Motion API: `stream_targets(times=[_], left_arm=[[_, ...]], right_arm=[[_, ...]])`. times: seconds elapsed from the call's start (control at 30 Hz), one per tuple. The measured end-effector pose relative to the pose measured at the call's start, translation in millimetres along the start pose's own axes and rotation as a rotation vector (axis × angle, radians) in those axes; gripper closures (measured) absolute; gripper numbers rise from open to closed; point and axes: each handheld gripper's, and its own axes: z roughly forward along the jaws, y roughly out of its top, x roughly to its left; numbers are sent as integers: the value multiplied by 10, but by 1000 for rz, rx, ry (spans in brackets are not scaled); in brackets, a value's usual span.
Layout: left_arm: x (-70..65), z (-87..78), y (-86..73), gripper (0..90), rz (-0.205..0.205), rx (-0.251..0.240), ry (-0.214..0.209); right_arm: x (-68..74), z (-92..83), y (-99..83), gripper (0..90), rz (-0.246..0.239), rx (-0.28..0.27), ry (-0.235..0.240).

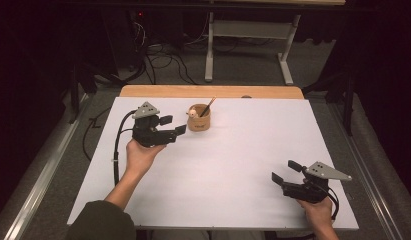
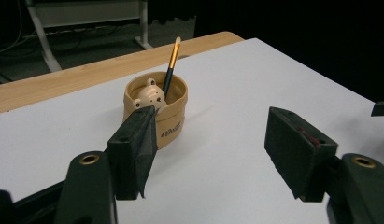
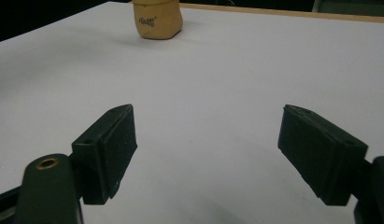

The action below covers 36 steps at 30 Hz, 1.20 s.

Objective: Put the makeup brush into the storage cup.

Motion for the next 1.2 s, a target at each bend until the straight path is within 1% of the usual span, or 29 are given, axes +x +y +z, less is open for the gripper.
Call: stream_targets(times=[0.3, 0.4, 0.43, 0.53, 0.63, 0.67, 0.73, 0.77, 1.03, 1.2], left_arm=[[23, -35, -47, 350, -11, -1, 4], [21, -48, -51, 349, -7, 2, 5], [18, -53, -51, 349, -7, 2, 4], [9, -72, -53, 349, -5, -1, 1], [0, -93, -55, 349, -11, -8, -11], [-4, -104, -53, 349, -6, -12, -6], [-18, -116, -55, 349, -8, -12, -15], [-22, -123, -56, 349, -8, -15, -16], [-47, -177, -71, 348, -12, -26, -23], [-51, -209, -81, 346, -11, -31, -24]], right_arm=[[1, -2, -3, 211, 4, 3, -1], [0, -1, -2, 212, 6, 2, -2], [-1, 2, -1, 211, -1, 1, -1], [5, 4, -1, 211, 0, 3, -1], [0, -2, -5, 211, 5, 5, -2], [0, -4, -4, 211, 7, 3, -3], [-4, -3, -2, 211, 3, -1, -2], [2, -4, -3, 211, 8, 1, -3], [-1, -12, -3, 212, 3, -6, -2], [9, -3, -1, 211, 6, 0, -3]])
